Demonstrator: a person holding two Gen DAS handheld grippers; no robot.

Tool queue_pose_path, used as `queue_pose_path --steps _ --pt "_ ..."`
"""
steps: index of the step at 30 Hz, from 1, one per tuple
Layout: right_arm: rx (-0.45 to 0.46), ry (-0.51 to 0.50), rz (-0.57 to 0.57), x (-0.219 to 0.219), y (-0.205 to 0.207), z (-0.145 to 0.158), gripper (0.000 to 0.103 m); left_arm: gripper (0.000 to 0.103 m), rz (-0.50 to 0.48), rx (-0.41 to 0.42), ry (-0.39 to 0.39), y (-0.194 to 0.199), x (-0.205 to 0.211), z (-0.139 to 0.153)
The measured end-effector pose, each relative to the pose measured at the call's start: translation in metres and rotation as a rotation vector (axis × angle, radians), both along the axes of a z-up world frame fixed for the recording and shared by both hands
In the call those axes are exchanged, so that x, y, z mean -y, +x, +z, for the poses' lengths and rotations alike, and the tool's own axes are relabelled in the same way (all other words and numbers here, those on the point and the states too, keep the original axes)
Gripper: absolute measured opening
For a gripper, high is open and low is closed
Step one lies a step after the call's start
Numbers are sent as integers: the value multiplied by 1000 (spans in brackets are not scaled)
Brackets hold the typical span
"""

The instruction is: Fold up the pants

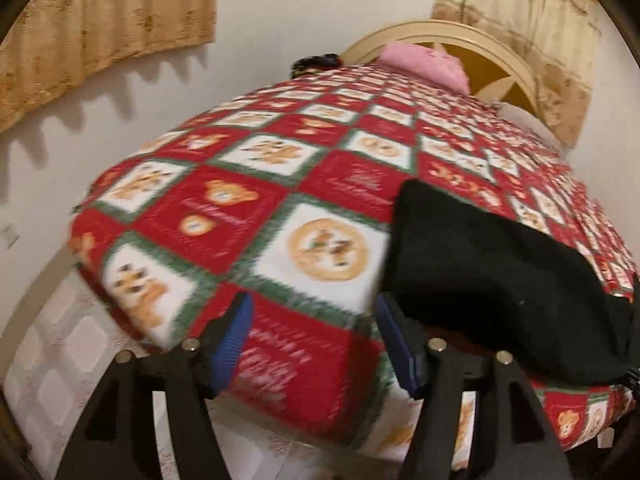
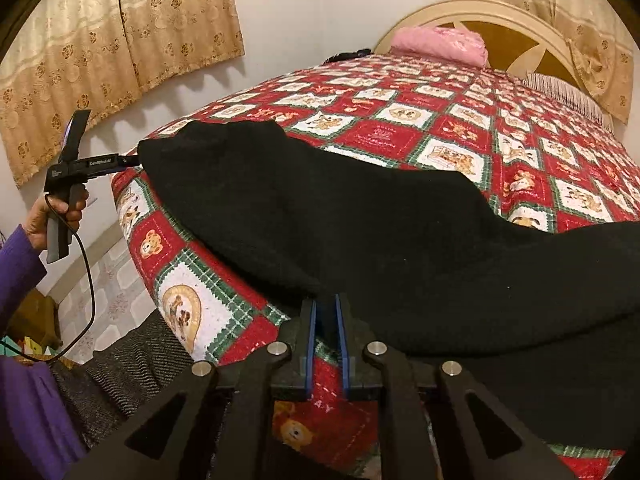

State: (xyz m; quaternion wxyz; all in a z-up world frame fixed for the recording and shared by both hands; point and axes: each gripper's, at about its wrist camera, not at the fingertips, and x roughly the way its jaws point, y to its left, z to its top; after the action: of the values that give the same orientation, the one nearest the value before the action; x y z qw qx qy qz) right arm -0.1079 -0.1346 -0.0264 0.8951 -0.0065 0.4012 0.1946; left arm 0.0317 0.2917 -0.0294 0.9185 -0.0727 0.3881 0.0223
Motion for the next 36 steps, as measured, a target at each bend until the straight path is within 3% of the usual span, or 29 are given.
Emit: queue_pose_path --steps 4,6,8,11,13,15,19,21,25,27,29,33,36 --pt "38 66 -5 7 -4 25 16 66 18 48 50 -18 -1 18" --pt "74 111 4 7 -4 38 26 66 4 74 47 -23 6 29" --pt "107 175 15 3 1 49 42 66 -27 96 19 -24 16 37" --pt "123 243 24 -13 18 53 42 66 -62 163 -8 -19 36 55" --pt "115 261 29 -28 34 49 42 74 -82 187 -10 -9 52 59" --pt "100 262 50 -42 43 41 42 74 -78 157 39 4 70 49" --pt "16 225 47 -49 49 14 42 74 -51 89 237 16 95 10" --pt "-30 167 15 -42 52 0 42 74 -36 37 266 19 95 -10" --pt "-44 127 31 -29 52 2 42 76 -11 60 214 12 86 -15" --pt "-15 167 41 -26 56 14 42 76 -7 42 194 14 85 -7" --pt "34 245 47 -24 67 29 42 76 -17 85 179 7 90 8" --pt "57 343 80 -37 109 40 47 76 -46 173 163 2 108 29" --pt "-11 321 84 -57 146 22 47 76 -59 127 149 14 118 16"
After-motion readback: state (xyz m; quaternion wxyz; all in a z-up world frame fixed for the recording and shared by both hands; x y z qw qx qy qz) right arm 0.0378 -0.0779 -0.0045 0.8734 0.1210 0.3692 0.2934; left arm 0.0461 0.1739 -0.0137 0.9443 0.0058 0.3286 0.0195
